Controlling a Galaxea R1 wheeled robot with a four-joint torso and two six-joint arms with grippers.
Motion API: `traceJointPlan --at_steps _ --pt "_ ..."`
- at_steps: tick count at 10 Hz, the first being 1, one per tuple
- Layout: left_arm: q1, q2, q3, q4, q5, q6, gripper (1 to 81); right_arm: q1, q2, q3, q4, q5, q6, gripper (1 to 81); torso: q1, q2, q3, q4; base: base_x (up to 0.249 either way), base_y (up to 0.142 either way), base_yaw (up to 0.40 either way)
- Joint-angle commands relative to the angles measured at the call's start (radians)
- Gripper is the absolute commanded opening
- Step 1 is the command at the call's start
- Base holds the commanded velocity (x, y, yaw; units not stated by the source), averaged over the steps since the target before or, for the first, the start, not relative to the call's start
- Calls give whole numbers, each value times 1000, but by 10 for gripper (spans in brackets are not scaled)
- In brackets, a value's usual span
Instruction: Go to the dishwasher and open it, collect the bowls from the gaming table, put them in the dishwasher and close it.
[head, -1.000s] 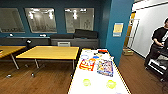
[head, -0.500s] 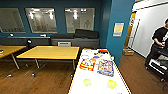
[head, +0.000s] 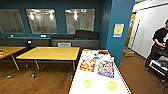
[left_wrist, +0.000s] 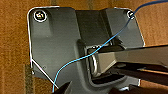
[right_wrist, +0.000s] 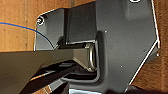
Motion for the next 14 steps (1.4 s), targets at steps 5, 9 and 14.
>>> traceJointPlan --at_steps 5,9,14 --pt "-51 -4 4 7 49 -2 811 56 -2 13 5 -56 -1 811 2 1 0 0 133 0 0" --pt "-51 -4 6 4 49 -2 811 56 -41 84 9 -54 2 811 4 2 0 0 29 0 0" --pt "-51 -6 6 -2 42 -5 811 34 -417 656 17 74 26 811 3 1 0 0 0 0 0"
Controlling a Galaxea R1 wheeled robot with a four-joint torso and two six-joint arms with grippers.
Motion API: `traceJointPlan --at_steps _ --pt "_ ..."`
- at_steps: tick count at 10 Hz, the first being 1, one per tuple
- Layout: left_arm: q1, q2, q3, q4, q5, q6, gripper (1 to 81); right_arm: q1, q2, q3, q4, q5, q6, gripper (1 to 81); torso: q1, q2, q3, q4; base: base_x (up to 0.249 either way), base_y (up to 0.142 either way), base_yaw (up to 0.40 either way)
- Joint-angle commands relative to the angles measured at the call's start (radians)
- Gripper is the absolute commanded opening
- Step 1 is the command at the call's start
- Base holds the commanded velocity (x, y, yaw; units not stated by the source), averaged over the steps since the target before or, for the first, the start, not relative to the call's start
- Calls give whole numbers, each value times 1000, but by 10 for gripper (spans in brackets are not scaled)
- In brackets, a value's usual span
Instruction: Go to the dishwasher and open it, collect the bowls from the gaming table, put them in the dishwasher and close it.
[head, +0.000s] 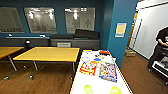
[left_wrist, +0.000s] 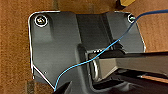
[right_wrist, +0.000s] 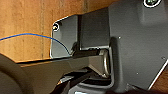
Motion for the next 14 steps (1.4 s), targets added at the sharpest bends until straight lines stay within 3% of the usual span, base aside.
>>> traceJointPlan --at_steps 1,5,7,11,14 --pt "-35 -4 7 -2 45 -5 811 9 -364 469 11 116 53 811 0 0 0 0 0 0 0" --pt "-35 -1 6 -4 45 -5 811 24 -624 721 10 238 96 811 0 0 0 0 0 0 0" --pt "-35 4 6 -4 44 -5 811 53 -761 858 10 283 116 811 0 0 -81 0 0 0 0" --pt "-35 4 6 -5 44 -5 811 199 -1053 1120 14 289 168 811 -1 0 -202 0 0 0 0" --pt "-35 5 6 -13 44 -5 811 347 -1178 1205 19 275 226 811 0 1 -300 0 0 0 0"
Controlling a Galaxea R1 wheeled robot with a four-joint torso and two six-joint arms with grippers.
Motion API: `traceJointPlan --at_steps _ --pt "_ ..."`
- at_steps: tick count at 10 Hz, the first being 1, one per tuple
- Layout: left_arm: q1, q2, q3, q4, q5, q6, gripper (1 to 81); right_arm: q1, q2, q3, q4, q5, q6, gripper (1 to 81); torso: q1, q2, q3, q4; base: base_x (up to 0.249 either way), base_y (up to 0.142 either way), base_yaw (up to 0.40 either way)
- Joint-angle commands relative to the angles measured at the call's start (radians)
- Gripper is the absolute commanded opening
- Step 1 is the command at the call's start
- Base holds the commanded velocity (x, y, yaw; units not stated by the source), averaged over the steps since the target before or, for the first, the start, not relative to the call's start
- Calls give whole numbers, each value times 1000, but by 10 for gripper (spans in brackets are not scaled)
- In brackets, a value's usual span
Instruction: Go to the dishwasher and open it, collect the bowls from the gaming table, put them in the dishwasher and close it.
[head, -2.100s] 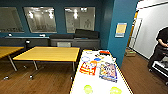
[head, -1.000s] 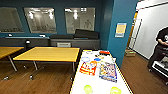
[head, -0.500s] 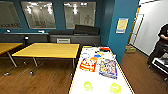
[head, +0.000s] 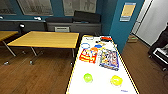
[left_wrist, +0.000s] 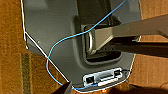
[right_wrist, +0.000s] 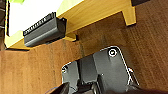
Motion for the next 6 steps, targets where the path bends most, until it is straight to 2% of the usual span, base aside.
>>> traceJointPlan --at_steps 1,2,3,4,6 --pt "-6 -3 6 -6 62 -4 811 225 -187 115 6 -26 111 811 0 0 -91 0 0 0 0" --pt "-6 -3 6 -7 62 -6 811 288 -231 109 6 -40 176 811 0 0 -98 0 0 0 0" --pt "-6 -5 6 -9 62 -4 811 366 -265 100 3 -49 229 811 0 0 -54 0 0 0 0" --pt "-6 -6 6 -12 62 -4 811 461 -288 91 0 -104 271 811 1 1 -82 0 0 0 0" --pt "-6 -2 6 -20 62 -4 811 639 -267 75 8 -251 303 811 1 1 -93 0 0 0 0"
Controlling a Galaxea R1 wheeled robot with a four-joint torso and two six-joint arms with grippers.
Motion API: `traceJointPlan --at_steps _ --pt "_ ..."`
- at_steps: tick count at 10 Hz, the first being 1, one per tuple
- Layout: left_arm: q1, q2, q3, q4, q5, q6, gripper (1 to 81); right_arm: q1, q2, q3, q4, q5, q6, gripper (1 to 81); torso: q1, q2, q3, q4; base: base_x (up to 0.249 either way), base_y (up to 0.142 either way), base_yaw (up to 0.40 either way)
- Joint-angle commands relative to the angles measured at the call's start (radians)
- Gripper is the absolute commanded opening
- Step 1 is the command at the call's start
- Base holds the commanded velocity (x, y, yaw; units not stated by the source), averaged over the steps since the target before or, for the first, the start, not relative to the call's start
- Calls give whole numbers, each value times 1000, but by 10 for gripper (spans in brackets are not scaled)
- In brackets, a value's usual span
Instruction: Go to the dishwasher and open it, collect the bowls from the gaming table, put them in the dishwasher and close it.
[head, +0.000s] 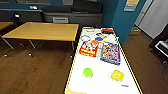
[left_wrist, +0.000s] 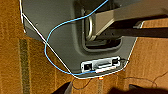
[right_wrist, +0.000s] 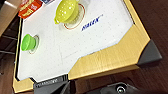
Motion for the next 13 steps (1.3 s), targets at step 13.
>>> traceJointPlan --at_steps 13 --pt "-1 9 0 -33 70 -5 811 642 143 -269 -5 -460 414 811 1 2 -97 0 0 0 0"
